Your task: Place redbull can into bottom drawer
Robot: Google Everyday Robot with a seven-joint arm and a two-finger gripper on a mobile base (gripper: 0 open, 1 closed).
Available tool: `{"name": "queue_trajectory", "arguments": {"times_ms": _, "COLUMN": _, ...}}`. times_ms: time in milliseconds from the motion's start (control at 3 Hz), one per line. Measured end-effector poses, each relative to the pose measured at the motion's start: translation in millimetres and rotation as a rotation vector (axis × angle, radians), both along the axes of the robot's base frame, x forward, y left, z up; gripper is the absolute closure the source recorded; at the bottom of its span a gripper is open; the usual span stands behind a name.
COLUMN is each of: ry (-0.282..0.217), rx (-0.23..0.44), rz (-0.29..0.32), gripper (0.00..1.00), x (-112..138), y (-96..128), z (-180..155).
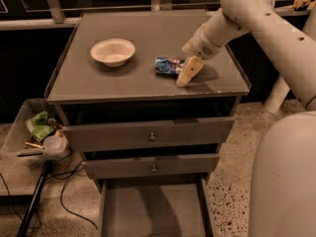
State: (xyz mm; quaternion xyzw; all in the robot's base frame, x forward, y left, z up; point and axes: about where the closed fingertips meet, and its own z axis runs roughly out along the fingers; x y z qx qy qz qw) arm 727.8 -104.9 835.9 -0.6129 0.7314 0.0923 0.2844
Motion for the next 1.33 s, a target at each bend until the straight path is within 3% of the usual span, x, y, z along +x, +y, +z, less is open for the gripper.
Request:
{"name": "queue_trajectory", "arguments": {"times_ms": 1000, "ry": 0.000, "rx": 0.000, "rz": 0.000, "gripper": 0.87, "x": 0.0, "y": 0.1, "z": -0.1}}
{"name": "queue_trajectory", "arguments": {"times_ms": 1333, "ry": 0.000, "rx": 0.000, "rz": 0.000, "gripper": 1.00, "x": 0.0, "y": 0.1, "z": -0.2}}
